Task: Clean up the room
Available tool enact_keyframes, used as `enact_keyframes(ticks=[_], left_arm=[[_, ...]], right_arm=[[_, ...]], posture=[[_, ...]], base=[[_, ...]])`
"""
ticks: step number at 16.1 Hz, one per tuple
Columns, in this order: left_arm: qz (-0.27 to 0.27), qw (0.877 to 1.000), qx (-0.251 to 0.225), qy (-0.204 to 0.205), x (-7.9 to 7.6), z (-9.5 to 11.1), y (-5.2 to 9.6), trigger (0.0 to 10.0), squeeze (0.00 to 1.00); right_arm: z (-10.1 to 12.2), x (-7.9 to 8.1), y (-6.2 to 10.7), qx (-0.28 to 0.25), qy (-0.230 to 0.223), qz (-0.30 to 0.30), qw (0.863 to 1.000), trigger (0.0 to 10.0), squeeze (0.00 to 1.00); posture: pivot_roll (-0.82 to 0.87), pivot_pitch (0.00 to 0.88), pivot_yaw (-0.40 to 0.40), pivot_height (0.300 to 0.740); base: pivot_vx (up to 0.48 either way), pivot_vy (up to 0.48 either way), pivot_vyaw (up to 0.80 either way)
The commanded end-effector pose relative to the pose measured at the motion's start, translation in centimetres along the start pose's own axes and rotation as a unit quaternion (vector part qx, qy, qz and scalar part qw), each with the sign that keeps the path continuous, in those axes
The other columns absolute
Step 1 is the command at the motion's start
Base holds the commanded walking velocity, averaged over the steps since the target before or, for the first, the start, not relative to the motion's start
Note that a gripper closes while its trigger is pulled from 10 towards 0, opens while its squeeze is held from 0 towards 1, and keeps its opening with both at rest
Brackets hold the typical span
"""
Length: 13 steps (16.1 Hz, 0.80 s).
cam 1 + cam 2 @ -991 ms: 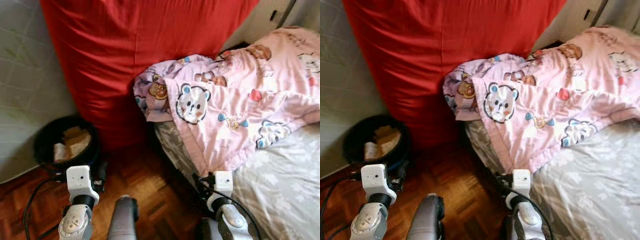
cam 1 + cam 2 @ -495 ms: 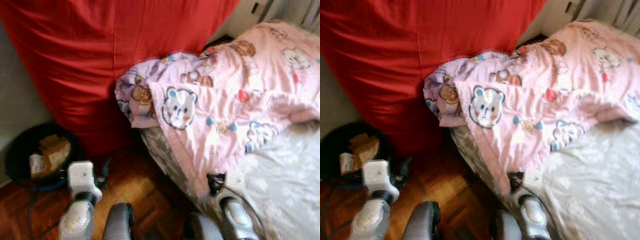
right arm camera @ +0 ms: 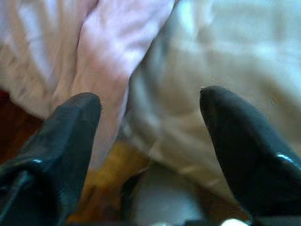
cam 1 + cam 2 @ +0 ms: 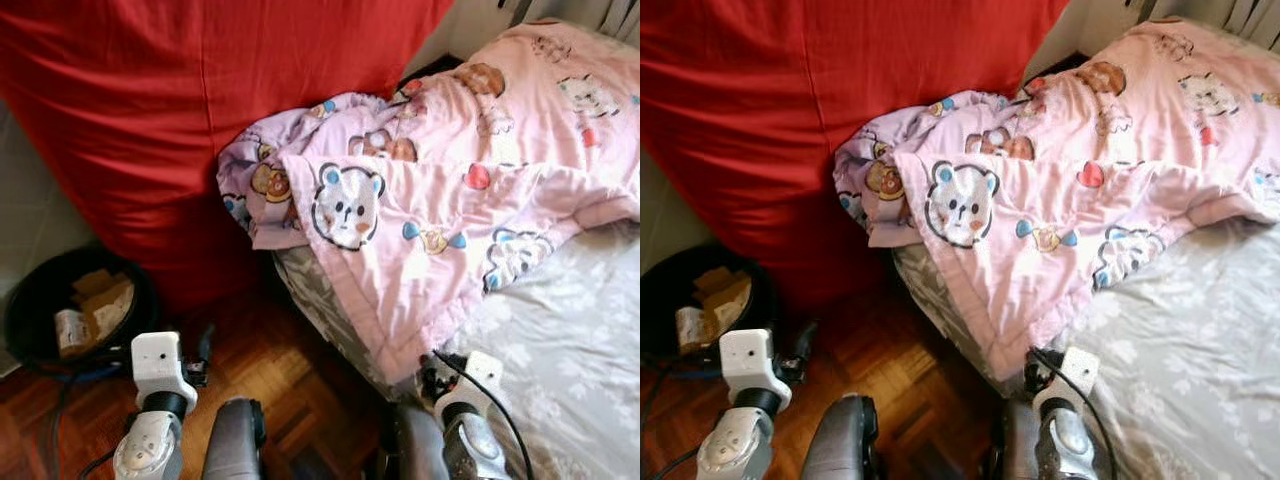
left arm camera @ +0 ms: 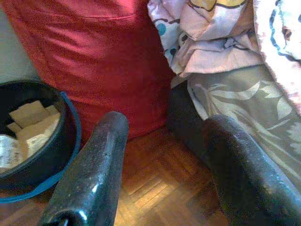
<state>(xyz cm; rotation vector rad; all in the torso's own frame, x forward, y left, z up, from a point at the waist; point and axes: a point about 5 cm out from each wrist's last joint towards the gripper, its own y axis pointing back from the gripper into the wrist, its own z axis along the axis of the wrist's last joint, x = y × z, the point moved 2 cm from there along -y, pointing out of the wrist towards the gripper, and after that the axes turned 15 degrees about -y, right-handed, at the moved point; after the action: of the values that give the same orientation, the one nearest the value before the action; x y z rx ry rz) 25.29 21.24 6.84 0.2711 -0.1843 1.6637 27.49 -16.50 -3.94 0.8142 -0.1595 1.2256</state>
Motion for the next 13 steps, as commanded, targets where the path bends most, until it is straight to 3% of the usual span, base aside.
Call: enact_keyframes(ticks=[1,2,6,13], left_arm=[[0.004,1.0,0.013,-0.002,0.5,-0.4,0.5,10.0,0.0],[0.006,1.0,0.014,-0.003,0.6,-0.4,0.7,10.0,0.0],[-0.005,1.0,0.01,-0.026,1.0,0.0,1.4,10.0,0.0],[-0.002,1.0,-0.003,-0.029,1.7,1.5,1.4,10.0,0.0]], right_arm=[[-1.4,-0.8,0.6,0.03,-0.015,-0.004,0.999,10.0,0.75],[-1.8,-0.9,0.7,0.037,-0.017,0.001,0.999,10.0,0.0],[-1.5,-0.8,0.6,0.041,-0.029,0.012,0.999,10.0,0.0],[2.1,2.1,-0.9,-0.017,-0.041,0.086,0.995,10.0,0.0]], posture=[[0.12,0.275,-0.016,0.606],[0.12,0.28,-0.012,0.606],[0.18,0.329,0.007,0.606],[0.2,0.375,0.027,0.606]], base=[[0.0,0.0,0.0],[0.0,0.0,0.0],[0.0,0.0,0.0],[0.0,0.0,0.0]])
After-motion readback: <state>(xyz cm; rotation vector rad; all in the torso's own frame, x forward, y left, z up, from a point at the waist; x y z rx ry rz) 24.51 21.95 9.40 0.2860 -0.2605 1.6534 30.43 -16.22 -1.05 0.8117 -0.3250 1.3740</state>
